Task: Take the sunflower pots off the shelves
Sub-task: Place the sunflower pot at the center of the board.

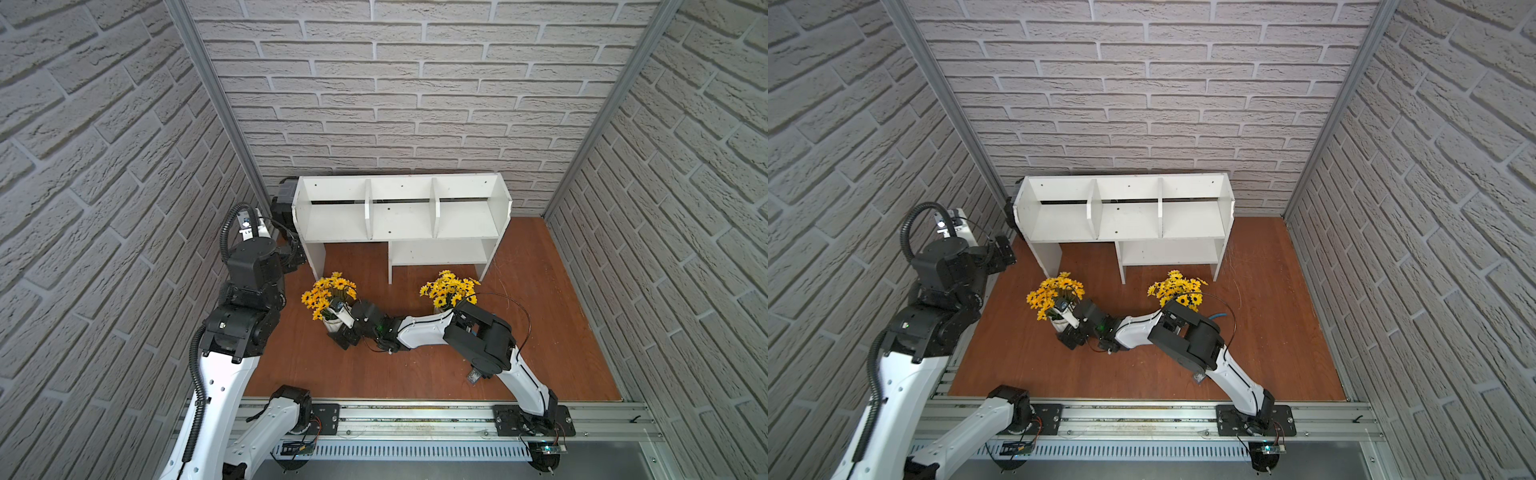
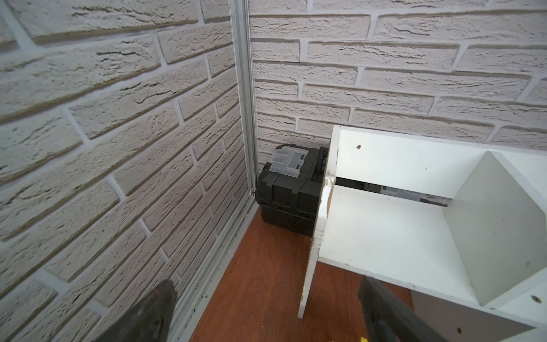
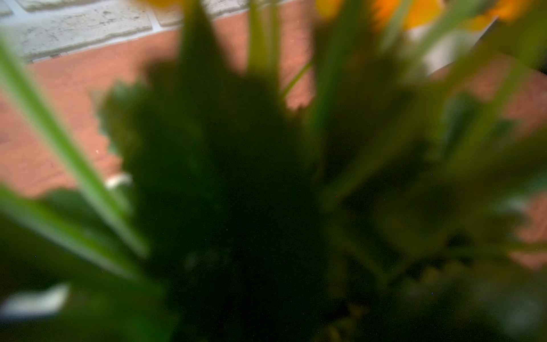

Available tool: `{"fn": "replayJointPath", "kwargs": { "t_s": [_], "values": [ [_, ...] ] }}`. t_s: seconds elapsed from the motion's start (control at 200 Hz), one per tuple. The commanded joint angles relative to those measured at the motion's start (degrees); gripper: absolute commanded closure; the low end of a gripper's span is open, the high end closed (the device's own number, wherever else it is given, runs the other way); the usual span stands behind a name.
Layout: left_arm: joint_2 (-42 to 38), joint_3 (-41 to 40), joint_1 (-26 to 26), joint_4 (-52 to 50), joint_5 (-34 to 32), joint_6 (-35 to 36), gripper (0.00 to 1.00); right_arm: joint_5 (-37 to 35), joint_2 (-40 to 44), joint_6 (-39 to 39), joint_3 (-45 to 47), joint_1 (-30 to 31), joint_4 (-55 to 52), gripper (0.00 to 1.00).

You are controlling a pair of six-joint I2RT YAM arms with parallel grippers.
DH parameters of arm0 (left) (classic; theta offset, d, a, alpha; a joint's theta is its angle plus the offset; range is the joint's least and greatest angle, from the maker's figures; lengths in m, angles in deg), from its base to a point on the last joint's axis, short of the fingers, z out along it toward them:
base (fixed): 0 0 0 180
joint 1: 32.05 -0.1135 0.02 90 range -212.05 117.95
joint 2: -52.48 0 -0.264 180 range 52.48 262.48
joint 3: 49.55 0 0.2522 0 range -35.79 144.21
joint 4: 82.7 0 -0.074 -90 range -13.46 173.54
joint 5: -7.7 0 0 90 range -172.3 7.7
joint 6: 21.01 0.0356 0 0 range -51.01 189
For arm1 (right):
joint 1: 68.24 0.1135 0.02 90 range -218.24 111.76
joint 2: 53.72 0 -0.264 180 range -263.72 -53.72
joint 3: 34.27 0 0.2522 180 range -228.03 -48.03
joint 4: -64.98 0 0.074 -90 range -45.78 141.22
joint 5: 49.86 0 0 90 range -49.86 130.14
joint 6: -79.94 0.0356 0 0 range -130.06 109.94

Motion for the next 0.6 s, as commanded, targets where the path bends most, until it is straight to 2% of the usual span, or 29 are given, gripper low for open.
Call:
{"fn": "replayJointPath", "kwargs": {
  "t_s": [0.0, 0.195, 0.595],
  "values": [
    [-0.9, -0.8, -0.3, 2.3, -0.2, -0.8, 0.02, -0.6, 0.5, 0.9, 0.0, 0.7, -3.2, 0.00],
    [-1.0, -0.6, -0.4, 2.0, -0.2, -0.5, 0.02, -0.8, 1.7, 0.5, -0.6, 0.7, -4.0, 0.00],
    [-1.0, -0.8, -0.3, 2.1, 0.4, -1.6, 0.02, -1.2, 8.5, -0.4, 4.2, 1.1, -6.1, 0.00]
  ]
}}
